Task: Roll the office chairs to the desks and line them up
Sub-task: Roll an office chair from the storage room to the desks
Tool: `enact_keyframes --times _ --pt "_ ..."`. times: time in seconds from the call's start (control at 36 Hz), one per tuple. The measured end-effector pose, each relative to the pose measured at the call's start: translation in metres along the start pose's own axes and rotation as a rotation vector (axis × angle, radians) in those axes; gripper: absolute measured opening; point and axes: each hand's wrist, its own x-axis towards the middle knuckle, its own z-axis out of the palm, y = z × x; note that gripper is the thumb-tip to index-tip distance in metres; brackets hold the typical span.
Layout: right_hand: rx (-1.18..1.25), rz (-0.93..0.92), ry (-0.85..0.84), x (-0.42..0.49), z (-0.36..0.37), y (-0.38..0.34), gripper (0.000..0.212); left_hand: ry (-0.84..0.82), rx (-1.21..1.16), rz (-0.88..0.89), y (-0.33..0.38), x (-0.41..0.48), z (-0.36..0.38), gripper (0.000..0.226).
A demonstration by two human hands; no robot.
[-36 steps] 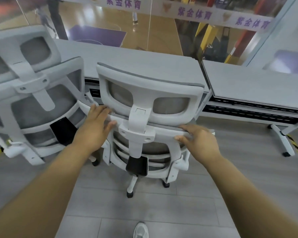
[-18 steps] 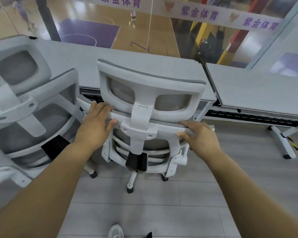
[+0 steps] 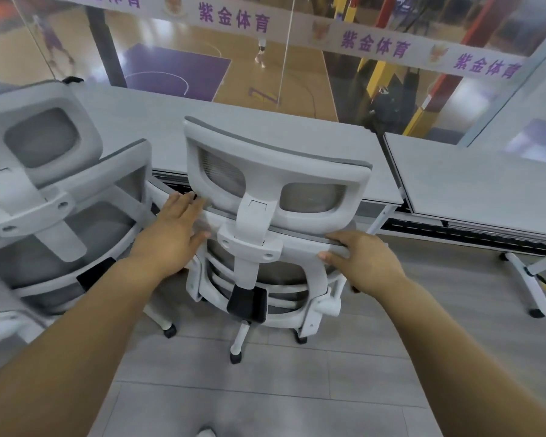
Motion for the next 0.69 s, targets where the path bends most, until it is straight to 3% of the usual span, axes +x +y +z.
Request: enact_keyframes --times 0.11,0.25,0.42,0.69 --pt "-0.22 -0.085 -0.114 0.004 -0.022 0.0 0.043 -0.013 0.054 -0.075 0.015 -0.018 -0.009 0.062" --pt "-0.358 -0.224 -0.165 0.006 -0.043 -0.005 0.04 0.049 0.072 -0.216 0.037 -0.058 -0.018 0.034" --pt "-0.386 -0.467 -0.199 -0.003 -0.054 -0.033 0.049 -0.018 0.096 -0.503 0.056 -0.138 -0.023 0.035" --pt "-0.523 -0.87 -0.454 -0.061 -0.015 -0.134 0.055 -0.003 0.129 -0.939 0.066 -0.309 -0.033 0.045"
